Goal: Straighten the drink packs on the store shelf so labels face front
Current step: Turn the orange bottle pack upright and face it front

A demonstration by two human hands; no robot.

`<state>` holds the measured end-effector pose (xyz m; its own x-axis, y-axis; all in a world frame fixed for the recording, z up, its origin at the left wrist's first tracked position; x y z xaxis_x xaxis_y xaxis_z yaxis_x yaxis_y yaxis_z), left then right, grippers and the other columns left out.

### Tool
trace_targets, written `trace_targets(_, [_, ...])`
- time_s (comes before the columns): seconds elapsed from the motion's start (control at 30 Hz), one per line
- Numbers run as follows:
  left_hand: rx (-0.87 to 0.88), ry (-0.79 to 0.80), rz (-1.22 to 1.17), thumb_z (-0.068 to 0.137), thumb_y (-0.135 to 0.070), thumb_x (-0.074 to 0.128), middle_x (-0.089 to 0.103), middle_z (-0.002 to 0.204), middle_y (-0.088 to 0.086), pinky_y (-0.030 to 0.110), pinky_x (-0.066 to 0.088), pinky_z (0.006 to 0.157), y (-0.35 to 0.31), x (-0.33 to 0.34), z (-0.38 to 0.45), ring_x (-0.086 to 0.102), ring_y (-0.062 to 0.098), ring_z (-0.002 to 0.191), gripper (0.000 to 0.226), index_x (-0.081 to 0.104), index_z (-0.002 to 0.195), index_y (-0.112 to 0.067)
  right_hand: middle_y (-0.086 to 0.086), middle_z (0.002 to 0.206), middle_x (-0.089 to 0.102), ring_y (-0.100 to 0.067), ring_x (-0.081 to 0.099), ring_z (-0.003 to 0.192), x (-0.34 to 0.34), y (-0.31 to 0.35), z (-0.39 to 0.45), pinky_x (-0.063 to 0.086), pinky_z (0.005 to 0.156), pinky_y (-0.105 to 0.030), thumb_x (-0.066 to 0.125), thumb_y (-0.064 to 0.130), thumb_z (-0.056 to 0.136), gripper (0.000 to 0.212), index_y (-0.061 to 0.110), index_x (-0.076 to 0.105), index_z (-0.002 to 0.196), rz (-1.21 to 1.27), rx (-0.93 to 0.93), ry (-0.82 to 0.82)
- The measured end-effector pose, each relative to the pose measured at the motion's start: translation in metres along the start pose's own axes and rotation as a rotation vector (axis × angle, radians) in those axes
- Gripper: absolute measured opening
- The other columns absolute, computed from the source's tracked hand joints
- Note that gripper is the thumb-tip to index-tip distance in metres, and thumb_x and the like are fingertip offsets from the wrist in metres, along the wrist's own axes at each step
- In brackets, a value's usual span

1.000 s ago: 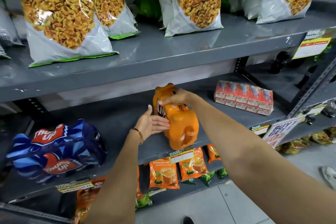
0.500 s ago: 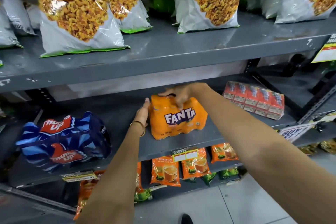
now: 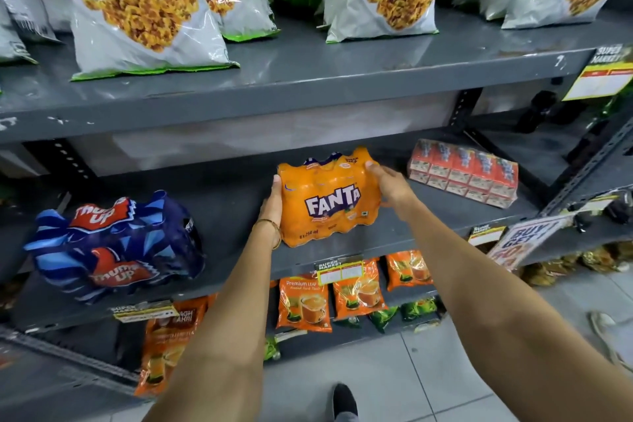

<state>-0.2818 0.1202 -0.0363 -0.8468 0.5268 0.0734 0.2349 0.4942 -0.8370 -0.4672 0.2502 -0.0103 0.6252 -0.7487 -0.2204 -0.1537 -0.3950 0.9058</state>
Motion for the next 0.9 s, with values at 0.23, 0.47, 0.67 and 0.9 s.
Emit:
trace_targets(0.23, [0.013, -0.01, 0.071, 0.084, -0.074, 0.022, 0.054, 0.138, 0.014, 0.052, 0.046, 0.093, 0.005, -0.002, -0.019, 0.054, 0.036, 0.121, 0.077, 0.042, 0.139, -0.024, -0.013, 0.147, 0.045, -0.035, 0.048, 0.13, -0.012, -0.012, -0.022, 0.045, 0.102, -0.054, 0.052, 0.054, 0.088, 0.068, 0.016, 0.038, 0.143, -0.099, -0.071, -0.033])
trace_targets(0.47, [0.016, -0.017, 0.109, 0.087, -0.07, 0.021, 0.052, 0.14, 0.016, 0.053, 0.043, 0.098, 0.015, -0.004, -0.023, 0.052, 0.036, 0.124, 0.074, 0.042, 0.139, -0.021, -0.013, 0.147, 0.044, -0.036, 0.047, 0.131, -0.016, -0.016, -0.038, 0.046, 0.102, -0.054, 0.053, 0.054, 0.088, 0.069, 0.015, 0.038, 0.144, -0.119, -0.068, -0.048])
trace_targets(0.67, [0.002, -0.005, 0.088, 0.09, -0.066, 0.024, 0.056, 0.13, 0.012, 0.051, 0.042, 0.098, 0.014, -0.004, -0.024, 0.05, 0.036, 0.125, 0.07, 0.043, 0.138, -0.019, -0.012, 0.147, 0.045, -0.036, 0.048, 0.131, -0.014, -0.015, -0.041, 0.043, 0.104, -0.054, 0.05, 0.056, 0.089, 0.07, 0.016, 0.037, 0.144, -0.124, -0.078, -0.046])
trace_targets(0.9, [0.375, -0.286, 0.293, 0.094, -0.044, 0.042, 0.052, 0.138, 0.013, 0.042, 0.037, 0.107, -0.057, -0.001, -0.018, 0.048, 0.031, 0.126, 0.051, 0.051, 0.132, -0.011, -0.014, 0.142, 0.049, -0.034, 0.045, 0.13, -0.057, -0.012, -0.03, 0.033, 0.108, -0.043, 0.034, 0.059, 0.093, 0.067, 0.01, 0.049, 0.136, -0.014, -0.093, -0.253])
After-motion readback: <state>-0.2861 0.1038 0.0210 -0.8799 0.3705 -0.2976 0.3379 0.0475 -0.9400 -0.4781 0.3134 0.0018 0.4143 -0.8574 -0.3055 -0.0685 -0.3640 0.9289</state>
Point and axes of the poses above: each hand's wrist, its own z-axis towards the middle knuckle, its own x-axis out of the palm, y = z × x, the point moved 4 cm from there along z, towards the middle knuckle
